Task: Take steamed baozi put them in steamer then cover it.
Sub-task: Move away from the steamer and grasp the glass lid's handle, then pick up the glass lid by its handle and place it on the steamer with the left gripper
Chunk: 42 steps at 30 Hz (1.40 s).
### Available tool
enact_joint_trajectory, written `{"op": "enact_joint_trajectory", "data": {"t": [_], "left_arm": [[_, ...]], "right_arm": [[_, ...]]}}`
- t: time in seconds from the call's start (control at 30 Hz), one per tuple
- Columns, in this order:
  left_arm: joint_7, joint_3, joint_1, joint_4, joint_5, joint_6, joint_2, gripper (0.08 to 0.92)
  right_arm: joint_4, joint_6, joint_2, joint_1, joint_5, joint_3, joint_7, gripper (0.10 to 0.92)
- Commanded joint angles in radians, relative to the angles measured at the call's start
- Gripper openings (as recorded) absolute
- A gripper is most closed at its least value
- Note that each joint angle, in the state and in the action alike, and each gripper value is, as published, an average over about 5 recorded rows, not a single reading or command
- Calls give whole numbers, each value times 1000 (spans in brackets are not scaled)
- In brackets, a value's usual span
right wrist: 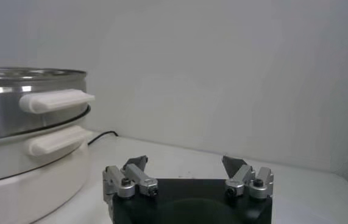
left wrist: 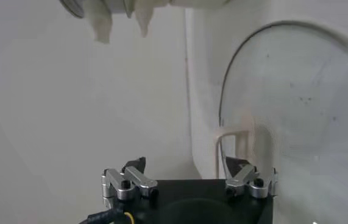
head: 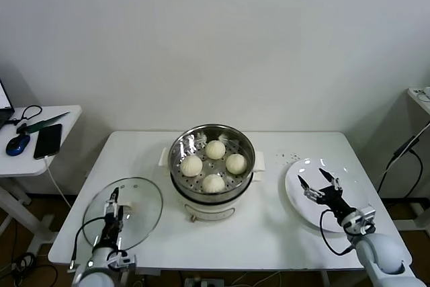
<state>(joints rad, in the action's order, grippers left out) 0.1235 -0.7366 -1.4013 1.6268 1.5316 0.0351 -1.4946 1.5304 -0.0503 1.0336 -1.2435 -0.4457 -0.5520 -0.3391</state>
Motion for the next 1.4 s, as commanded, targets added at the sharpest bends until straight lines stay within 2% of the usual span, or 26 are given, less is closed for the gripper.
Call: {"op": "enact_joint_trajectory", "data": {"t": [0.03, 0.27, 0.37, 0.93, 1.13, 1.27, 1.4], "left_arm": [[53, 6, 91, -110, 30, -12, 1, 823], [69, 4, 110, -132, 28, -23, 6, 823], [65, 1, 108, -138, 25, -20, 10, 792], [40, 7, 84, -99, -22, -12, 20, 308], [33, 17, 37, -1, -70, -31, 33, 161], [18, 30, -25, 120, -111, -84, 52, 151], [8, 39, -97, 259, -127, -201, 76, 151]], "right_arm": [[-1, -3, 11, -10, 22, -4, -1, 823], [-3, -9, 21, -20, 40, -3, -10, 823], [-3, -10, 23, -24, 47, -3, -17, 823], [-16, -23, 39, -24, 77, -5, -29, 823], [-18, -26, 36, -22, 76, -6, -30, 823], [-22, -28, 34, -18, 76, -7, -30, 823], [-27, -30, 30, -13, 76, -7, -30, 823]]}}
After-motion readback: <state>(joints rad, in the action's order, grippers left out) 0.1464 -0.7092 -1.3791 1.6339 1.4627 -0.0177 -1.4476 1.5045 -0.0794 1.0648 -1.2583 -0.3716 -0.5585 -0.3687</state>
